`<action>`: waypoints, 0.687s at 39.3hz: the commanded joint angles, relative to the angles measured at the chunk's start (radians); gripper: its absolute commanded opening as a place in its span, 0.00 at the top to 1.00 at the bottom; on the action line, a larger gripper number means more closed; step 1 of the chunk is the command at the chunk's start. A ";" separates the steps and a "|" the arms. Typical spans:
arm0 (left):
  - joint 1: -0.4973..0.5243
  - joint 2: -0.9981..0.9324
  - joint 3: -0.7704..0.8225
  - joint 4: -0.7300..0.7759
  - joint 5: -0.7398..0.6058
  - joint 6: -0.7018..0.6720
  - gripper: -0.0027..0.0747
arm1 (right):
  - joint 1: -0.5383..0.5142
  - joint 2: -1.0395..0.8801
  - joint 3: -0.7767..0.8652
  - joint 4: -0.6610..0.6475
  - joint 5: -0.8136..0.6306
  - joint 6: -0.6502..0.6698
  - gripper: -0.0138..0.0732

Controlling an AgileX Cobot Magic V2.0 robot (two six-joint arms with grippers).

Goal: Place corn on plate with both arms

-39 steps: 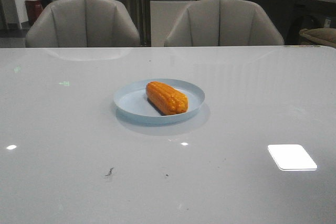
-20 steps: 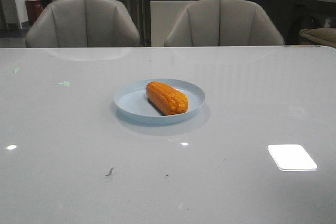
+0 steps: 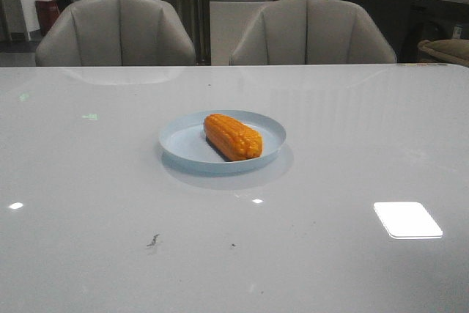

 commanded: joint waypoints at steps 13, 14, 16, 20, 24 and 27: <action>-0.001 -0.025 -0.030 0.004 -0.073 -0.012 0.84 | -0.005 0.001 -0.028 0.010 -0.075 -0.009 0.18; -0.001 -0.035 -0.030 0.021 -0.070 -0.027 0.84 | -0.005 0.001 -0.028 0.010 -0.075 -0.009 0.18; -0.001 -0.066 -0.028 0.062 -0.070 -0.105 0.84 | -0.005 0.001 -0.028 0.010 -0.075 -0.009 0.18; -0.001 -0.160 -0.003 0.190 -0.081 -0.287 0.84 | -0.005 0.001 -0.028 0.010 -0.075 -0.009 0.18; -0.001 -0.256 0.040 0.230 -0.086 -0.303 0.84 | -0.005 0.001 -0.028 0.010 -0.075 -0.009 0.18; -0.001 -0.333 0.089 0.267 -0.109 -0.336 0.84 | -0.005 0.001 -0.028 0.010 -0.075 -0.009 0.18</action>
